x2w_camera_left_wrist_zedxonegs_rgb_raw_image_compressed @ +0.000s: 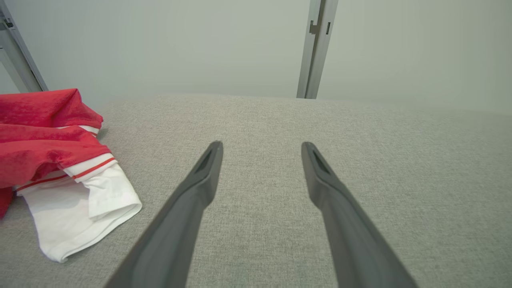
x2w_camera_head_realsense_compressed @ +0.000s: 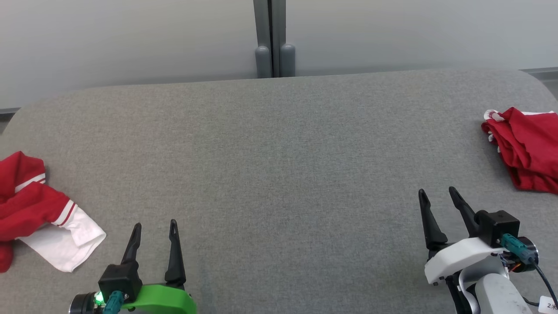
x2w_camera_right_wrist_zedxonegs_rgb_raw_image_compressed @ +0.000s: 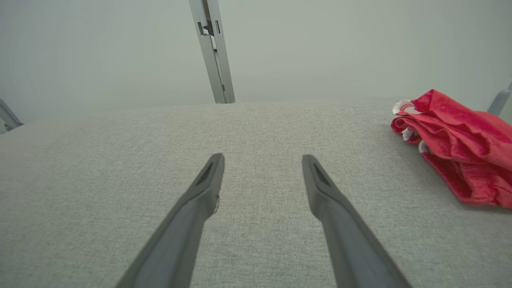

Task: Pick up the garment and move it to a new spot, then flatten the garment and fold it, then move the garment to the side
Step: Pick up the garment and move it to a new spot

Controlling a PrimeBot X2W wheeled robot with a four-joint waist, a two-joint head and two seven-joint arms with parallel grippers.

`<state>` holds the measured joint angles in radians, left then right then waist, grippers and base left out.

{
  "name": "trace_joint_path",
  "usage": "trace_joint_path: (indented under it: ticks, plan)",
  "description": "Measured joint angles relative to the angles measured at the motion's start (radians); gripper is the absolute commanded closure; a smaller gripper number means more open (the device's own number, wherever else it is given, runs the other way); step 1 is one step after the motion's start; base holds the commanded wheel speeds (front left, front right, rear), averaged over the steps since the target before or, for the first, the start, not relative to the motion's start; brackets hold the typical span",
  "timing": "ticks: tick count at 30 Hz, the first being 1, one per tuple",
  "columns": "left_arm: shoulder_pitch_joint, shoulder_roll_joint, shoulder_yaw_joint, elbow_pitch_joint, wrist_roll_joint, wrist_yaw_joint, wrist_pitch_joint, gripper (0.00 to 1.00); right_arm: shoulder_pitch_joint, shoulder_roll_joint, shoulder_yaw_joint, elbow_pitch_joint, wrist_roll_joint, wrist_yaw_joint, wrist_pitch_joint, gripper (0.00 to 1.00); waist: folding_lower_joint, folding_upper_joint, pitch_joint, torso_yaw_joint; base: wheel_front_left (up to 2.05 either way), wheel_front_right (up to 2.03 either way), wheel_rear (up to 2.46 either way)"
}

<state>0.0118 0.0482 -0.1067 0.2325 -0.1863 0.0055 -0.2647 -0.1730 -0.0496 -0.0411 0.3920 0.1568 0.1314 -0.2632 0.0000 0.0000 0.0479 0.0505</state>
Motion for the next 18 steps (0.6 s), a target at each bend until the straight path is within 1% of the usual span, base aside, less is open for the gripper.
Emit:
trace_joint_path:
  ticks: [4, 8, 18]
  plan:
    - [-0.035, 0.0, -0.013, 0.01, -0.024, 0.015, 0.0, 0.0, -0.005, 0.0, 0.004, -0.005, -0.007, 0.0, 0.0, 0.0, 0.0, 0.0, 0.021, 0.041, 0.0, 0.0, 0.0]
    - [-0.043, 0.0, -0.013, 0.026, -0.043, 0.027, 0.0, 0.0, -0.011, 0.0, 0.016, -0.001, -0.006, 0.0, 0.0, 0.0, 0.0, 0.0, 0.037, 0.098, 0.0, 0.0, 0.0]
    - [-0.02, 0.001, 0.038, 0.062, -0.065, 0.066, 0.0, 0.0, -0.02, 0.001, 0.056, 0.018, 0.001, 0.0, 0.0, 0.0, 0.0, 0.0, 0.058, 0.27, 0.0, 0.0, 0.0]
